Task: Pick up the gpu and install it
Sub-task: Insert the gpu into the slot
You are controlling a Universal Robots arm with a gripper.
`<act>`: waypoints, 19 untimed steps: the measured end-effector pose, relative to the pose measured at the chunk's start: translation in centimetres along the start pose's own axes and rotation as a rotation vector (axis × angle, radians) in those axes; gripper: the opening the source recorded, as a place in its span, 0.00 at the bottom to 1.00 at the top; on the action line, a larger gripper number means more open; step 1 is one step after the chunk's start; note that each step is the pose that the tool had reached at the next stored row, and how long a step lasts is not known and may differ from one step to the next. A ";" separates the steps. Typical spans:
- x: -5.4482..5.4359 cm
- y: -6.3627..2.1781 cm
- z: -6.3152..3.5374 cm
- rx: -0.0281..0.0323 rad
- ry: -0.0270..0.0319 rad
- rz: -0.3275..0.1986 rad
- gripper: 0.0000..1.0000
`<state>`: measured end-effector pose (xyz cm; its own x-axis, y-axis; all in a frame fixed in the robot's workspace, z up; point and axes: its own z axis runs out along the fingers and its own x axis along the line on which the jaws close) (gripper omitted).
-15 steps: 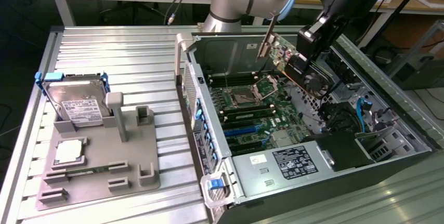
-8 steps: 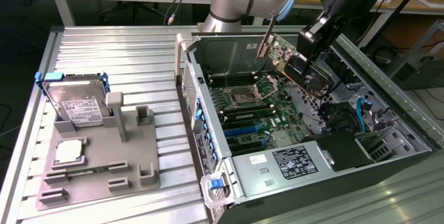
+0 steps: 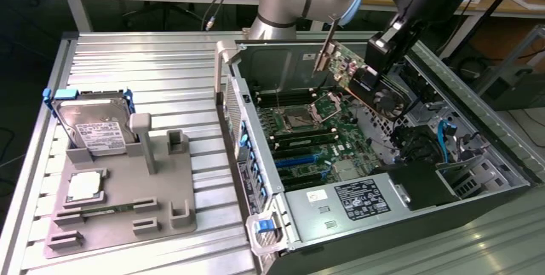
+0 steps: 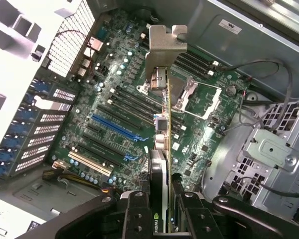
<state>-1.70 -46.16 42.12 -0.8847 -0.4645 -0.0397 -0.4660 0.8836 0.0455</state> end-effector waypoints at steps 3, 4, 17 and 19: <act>0.0 0.00 0.00 -0.0005 0.0006 -0.012 0.27; 0.0 0.00 0.00 -0.0007 0.0007 -0.016 0.27; 0.0 0.00 0.00 -0.0028 0.0031 -0.069 0.27; 0.0 0.00 0.00 -0.0031 0.0035 -0.077 0.27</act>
<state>-1.70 -46.16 42.12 -0.8463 -0.5312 -0.0397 -0.5325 0.8452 0.0455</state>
